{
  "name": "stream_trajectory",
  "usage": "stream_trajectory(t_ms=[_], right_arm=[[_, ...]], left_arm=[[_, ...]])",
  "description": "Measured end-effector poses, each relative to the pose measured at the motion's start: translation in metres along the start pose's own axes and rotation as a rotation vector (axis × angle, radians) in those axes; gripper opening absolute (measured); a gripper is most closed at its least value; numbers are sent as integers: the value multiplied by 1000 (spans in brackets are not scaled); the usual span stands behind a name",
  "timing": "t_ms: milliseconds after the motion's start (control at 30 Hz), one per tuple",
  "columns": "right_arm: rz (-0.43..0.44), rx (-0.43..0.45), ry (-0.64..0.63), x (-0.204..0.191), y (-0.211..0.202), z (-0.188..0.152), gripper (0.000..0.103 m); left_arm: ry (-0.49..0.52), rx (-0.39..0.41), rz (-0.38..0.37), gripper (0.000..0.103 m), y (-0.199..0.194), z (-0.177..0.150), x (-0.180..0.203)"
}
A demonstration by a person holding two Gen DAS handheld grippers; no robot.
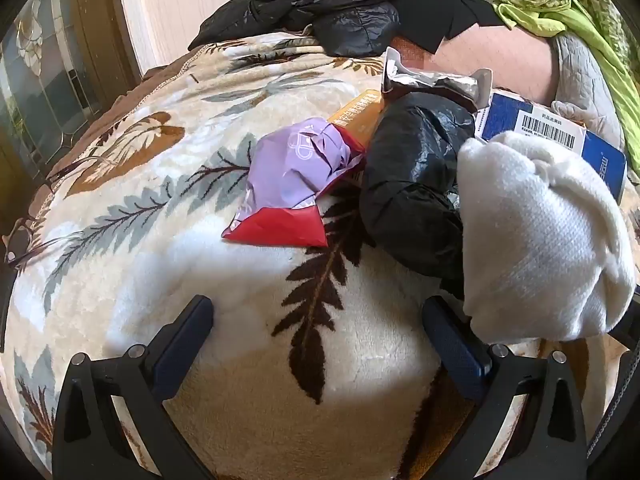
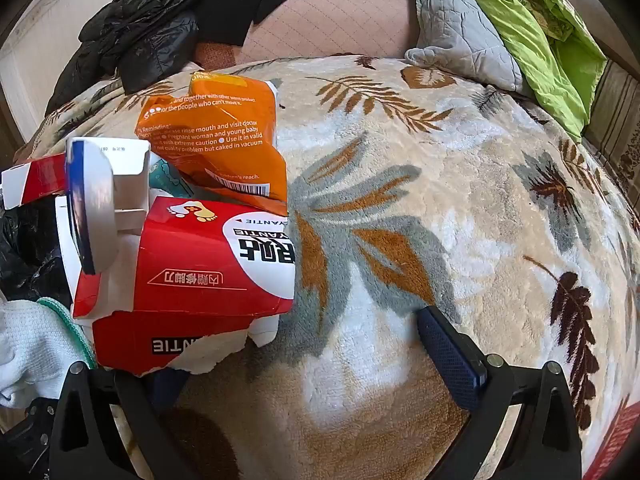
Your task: Collect trash
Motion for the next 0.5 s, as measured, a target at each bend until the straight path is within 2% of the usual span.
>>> stream_trajectory(t_ms=[100, 500], right_arm=[[1, 2, 1, 0, 0, 0, 103], [5, 1, 4, 0, -1, 0, 103]], left_arm=[[-23, 10, -19, 103, -1, -1, -2], [-3, -1, -2, 103, 0, 0, 0]])
Point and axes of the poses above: each gripper's, at about its wrist camera, not at the fingertips, and y roughly the way its jaws point, x to its right, z to its top, the point moved 3 cm from there along y, roughly the way its jaws point, and after that the axes turned 6 degrees about x, right-handed, at the moved point
